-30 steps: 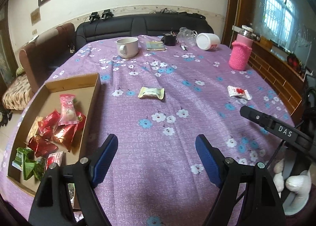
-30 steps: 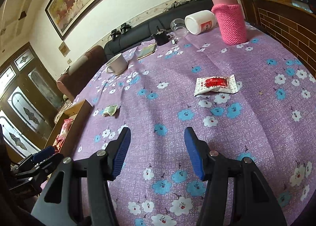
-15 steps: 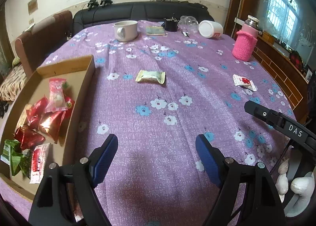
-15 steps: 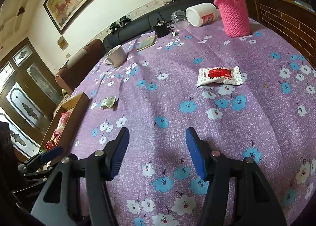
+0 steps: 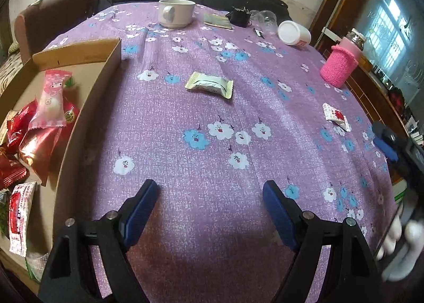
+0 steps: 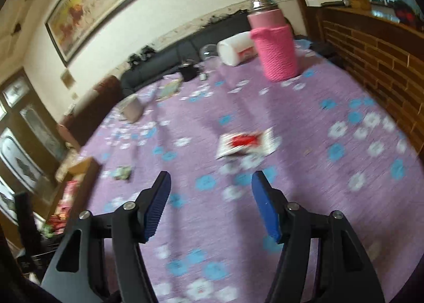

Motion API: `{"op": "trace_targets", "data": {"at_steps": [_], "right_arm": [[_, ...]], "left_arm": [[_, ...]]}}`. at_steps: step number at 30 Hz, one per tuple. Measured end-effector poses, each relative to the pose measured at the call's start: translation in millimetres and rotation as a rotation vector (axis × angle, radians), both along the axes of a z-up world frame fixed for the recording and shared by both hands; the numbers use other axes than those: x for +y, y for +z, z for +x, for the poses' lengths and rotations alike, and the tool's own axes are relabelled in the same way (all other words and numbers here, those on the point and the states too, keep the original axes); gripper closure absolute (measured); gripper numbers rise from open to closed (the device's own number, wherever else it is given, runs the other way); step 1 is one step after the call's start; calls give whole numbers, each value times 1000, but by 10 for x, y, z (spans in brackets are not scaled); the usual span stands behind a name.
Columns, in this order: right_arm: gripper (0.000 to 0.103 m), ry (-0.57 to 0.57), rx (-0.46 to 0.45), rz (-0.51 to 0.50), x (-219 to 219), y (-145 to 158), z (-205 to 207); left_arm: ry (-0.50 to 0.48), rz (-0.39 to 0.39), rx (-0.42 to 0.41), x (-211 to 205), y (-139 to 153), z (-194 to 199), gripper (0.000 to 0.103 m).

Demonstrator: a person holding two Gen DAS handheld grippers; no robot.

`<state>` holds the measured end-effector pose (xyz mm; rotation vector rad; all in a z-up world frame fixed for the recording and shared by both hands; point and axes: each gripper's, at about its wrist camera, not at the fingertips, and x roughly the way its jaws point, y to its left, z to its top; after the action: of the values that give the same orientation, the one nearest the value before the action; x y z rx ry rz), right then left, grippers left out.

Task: Organize snacks
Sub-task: 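Move the right gripper to the white-red packet and grasp it, then grasp the cream wafer packet with the left gripper while the right gripper holds the white-red packet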

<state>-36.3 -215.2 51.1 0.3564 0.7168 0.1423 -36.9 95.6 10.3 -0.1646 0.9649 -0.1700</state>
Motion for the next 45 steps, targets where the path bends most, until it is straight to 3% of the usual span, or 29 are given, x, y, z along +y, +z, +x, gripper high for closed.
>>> {"op": "trace_targets", "data": {"at_steps": [3, 8, 10, 12, 18, 24, 29, 30, 32, 33, 35, 37, 40, 45], "right_arm": [[39, 47, 5, -80, -16, 45, 330], [39, 129, 77, -123, 33, -51, 894], [39, 165, 124, -115, 59, -139, 1047], [39, 216, 182, -85, 93, -240, 1124], [38, 444, 268, 69, 296, -313, 872], [39, 409, 242, -94, 420, -319, 580], [39, 416, 221, -161, 467, -358, 372], [41, 410, 213, -183, 480, -354, 355], [64, 376, 205, -243, 513, -349, 308], [74, 369, 210, -236, 517, -343, 297], [74, 349, 204, -193, 521, -308, 304], [74, 338, 183, -147, 557, -242, 305], [74, 353, 164, -80, 717, -179, 369], [74, 383, 117, 23, 965, -190, 436]], "left_arm": [[-6, -24, -11, 11, -7, -19, 16], [-26, -57, -39, 30, -19, -53, 8], [-43, -89, -39, 42, -20, -49, 1], [-47, -108, -41, 60, -18, -45, 1], [-46, -116, -43, 69, -18, -46, 1], [-46, -115, -43, 63, -15, -39, 1], [-45, -109, -44, 65, -15, -36, 1], [-45, -105, -43, 59, -14, -38, 1], [-46, -98, -42, 47, -13, -33, 1], [-46, -95, -41, 45, -10, -32, 1], [-55, -99, -17, 21, 13, -25, 3], [-84, -167, 9, 18, 51, -6, 17], [-102, -186, 2, -8, 184, 110, 18], [-35, -259, 30, 158, 271, 499, 18]]}}
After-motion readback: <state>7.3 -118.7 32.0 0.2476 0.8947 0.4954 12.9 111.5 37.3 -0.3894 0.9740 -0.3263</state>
